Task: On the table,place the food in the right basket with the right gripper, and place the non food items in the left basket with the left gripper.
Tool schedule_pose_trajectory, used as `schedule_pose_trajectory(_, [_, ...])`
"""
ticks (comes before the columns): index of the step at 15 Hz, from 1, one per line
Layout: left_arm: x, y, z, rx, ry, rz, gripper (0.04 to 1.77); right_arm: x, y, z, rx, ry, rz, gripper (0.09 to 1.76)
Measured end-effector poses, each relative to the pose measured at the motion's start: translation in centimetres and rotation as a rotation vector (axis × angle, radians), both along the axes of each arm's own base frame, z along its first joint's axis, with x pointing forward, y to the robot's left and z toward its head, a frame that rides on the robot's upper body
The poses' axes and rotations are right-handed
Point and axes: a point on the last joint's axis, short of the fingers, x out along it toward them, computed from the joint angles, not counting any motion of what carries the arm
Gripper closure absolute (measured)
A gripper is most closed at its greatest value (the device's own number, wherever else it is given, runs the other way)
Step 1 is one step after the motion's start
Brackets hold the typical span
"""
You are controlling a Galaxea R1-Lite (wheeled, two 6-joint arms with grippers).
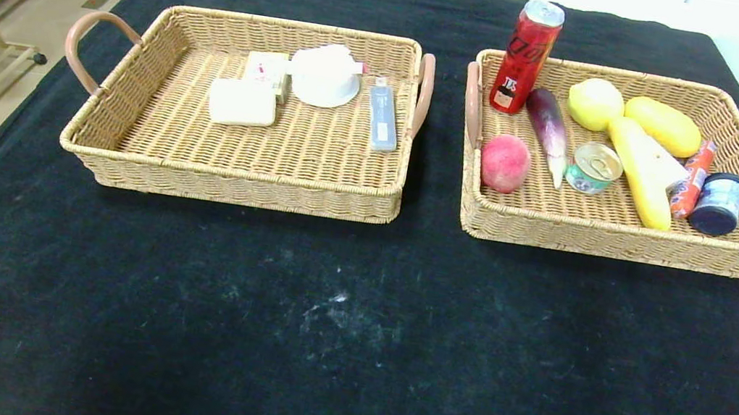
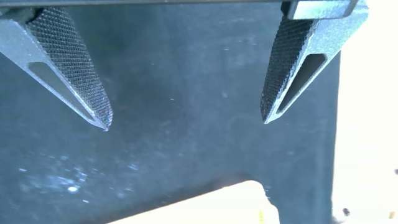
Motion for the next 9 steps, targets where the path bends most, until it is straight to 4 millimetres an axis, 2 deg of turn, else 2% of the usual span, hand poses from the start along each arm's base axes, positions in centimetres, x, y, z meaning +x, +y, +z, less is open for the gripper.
schedule_pose_trajectory(4, [-1.2, -0.1, -0.9, 0.0, -0.053, 0.024, 0.09, -0.8, -0.6, -2.2, -0.058, -0.102, -0.283, 0.14])
schedule_pose_trajectory(7, [-1.6, -0.1, -3.4, -0.01, -0.067, 0.018, 0.09, -1.0, -1.1, -3.6, -0.075, -0.157, -0.489, 0.14])
schedule_pose_trajectory(9, [-1.4, -0.1, -5.2, -0.013, -0.067, -0.002, 0.09, -0.6, -1.1, -4.0, -0.053, -0.244, -0.53, 0.14])
